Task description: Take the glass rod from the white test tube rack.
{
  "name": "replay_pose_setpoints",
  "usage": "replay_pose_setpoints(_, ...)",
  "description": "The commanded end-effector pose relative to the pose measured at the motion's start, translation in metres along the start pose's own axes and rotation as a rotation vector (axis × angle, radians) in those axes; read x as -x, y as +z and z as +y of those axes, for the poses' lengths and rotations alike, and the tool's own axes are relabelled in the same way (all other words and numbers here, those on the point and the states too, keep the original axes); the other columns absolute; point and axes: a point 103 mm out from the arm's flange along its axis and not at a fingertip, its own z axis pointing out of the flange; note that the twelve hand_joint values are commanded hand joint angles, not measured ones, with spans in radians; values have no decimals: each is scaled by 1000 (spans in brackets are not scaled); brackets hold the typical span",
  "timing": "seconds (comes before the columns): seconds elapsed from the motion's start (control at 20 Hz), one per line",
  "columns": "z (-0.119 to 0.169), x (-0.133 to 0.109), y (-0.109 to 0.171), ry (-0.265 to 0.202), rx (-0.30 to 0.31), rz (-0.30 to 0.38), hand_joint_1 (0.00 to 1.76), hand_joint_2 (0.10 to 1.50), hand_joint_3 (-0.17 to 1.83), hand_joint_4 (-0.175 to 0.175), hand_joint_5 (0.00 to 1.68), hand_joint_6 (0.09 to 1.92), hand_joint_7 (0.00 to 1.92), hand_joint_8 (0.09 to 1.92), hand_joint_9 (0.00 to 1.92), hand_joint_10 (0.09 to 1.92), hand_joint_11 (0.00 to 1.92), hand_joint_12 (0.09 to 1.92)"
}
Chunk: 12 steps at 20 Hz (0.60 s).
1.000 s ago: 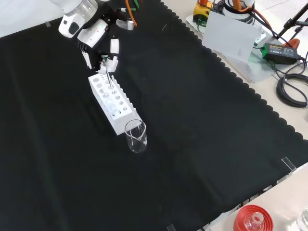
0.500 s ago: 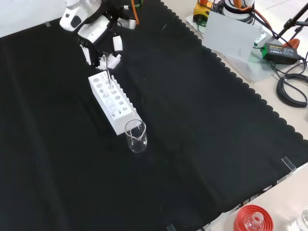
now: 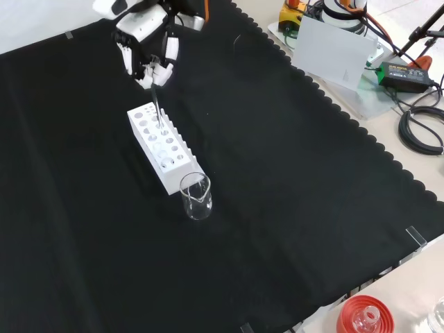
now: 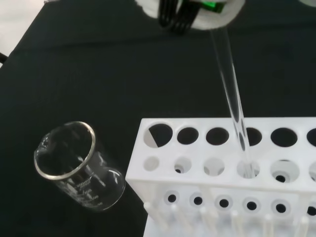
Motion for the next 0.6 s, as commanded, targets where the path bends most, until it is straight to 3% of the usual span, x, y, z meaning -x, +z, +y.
replay_pose_setpoints(0.05,-13,-2,-10,24,18,-13,1295,888,396,-175,996,770,1144,1093,1708,617,1597,691)
replay_pose_setpoints(0.6,-33,-15,-33,19,48,-12,1297,889,383,-175,1010,745,1154,1073,1719,599,1597,691)
